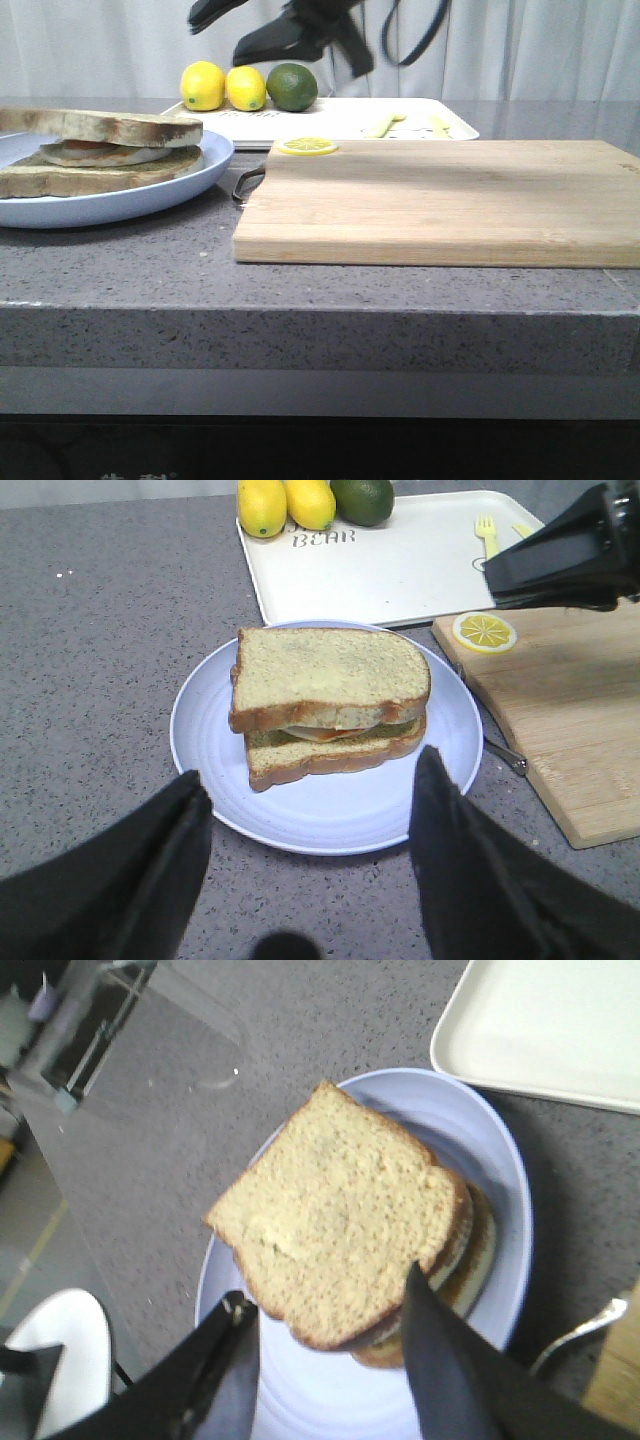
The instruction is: Place bread and move sandwich to tray
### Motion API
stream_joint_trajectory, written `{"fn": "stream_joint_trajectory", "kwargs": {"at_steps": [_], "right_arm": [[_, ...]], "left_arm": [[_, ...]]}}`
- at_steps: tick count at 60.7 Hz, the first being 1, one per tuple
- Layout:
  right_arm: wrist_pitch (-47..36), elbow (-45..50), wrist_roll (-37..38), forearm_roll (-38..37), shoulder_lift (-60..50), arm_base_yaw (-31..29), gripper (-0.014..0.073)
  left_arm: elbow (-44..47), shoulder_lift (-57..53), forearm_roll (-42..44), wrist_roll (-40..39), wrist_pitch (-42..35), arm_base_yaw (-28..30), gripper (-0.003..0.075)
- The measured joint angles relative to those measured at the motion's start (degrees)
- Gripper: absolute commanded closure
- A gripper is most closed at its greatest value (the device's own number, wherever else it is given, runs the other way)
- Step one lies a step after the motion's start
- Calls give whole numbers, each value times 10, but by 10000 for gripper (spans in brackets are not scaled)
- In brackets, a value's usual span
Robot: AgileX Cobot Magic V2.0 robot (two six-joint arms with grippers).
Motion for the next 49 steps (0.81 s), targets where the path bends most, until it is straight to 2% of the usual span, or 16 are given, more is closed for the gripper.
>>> {"fn": "stream_joint_trajectory", "kwargs": {"at_steps": [7,23,32,49], "right_arm": [[41,0,35,-137,-53,-2,231],[135,1,177,-455,-193,-2,231],[150,40,202,-523,-292,-2,231],[110,186,206,-541,-475,-2,231]], "left_arm": [[0,0,0,0,0,0,300],[0,0,0,0,0,0,300],[0,0,0,0,0,0,300],[0,0,0,0,0,0,300]]}}
